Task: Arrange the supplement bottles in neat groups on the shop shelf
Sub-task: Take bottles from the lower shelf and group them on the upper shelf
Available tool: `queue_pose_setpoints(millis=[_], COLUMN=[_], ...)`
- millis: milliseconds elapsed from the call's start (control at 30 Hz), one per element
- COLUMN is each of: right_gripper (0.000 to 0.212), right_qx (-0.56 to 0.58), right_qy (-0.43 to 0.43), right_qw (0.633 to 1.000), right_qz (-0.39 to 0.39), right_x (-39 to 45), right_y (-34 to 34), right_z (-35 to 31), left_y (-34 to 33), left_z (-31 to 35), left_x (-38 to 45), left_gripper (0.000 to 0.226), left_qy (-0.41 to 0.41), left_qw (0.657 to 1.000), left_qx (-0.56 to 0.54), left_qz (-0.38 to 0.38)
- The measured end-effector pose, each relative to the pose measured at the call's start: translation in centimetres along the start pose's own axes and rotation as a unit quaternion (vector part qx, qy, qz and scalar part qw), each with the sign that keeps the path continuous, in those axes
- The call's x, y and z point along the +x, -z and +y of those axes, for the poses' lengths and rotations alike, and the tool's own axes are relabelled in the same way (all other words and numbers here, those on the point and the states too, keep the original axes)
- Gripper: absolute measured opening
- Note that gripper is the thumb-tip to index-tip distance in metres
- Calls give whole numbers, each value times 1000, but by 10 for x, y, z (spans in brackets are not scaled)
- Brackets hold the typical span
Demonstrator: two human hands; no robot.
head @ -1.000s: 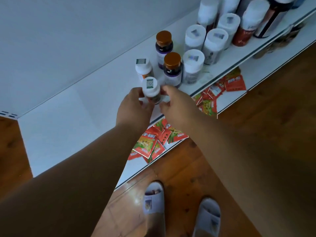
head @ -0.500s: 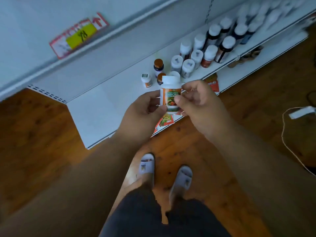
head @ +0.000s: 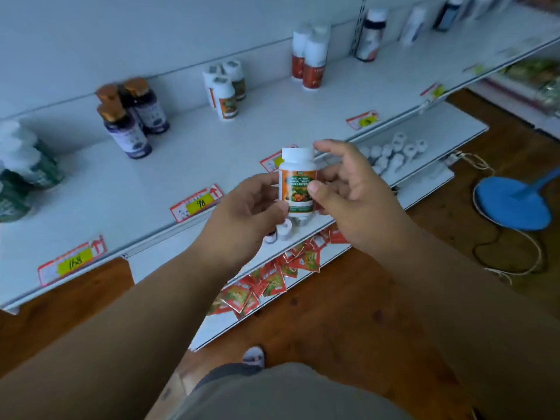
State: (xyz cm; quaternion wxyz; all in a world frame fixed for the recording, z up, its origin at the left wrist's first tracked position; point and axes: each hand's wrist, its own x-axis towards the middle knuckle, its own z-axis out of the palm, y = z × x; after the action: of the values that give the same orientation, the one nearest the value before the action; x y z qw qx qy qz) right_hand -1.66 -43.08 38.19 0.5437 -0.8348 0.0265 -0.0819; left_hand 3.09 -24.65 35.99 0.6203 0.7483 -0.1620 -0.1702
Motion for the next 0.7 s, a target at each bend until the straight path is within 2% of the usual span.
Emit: queue_pose_setpoints(millis=[267,500,567,700], right_gripper=[43,48,51,50], right_qx=[5,-31,-61,-128], right_qy=[-20,-8,9,68], right_qw=[1000,993,987,971], right_qz=[-21,-111,-149,-191], right_x=[78,167,200,254], right_y=[2,17,20,18], right_z=[-17,16,28,51], left_y=[38,30,24,6], left_z=[21,6,5,7], left_x=[64,131,154,199], left_gripper=[38,36,38,31], left_qy=[5,44,56,89], left_qw=[997,989,978,923], left_qx=[71,114,163,318], left_qz=[8,80,115,198])
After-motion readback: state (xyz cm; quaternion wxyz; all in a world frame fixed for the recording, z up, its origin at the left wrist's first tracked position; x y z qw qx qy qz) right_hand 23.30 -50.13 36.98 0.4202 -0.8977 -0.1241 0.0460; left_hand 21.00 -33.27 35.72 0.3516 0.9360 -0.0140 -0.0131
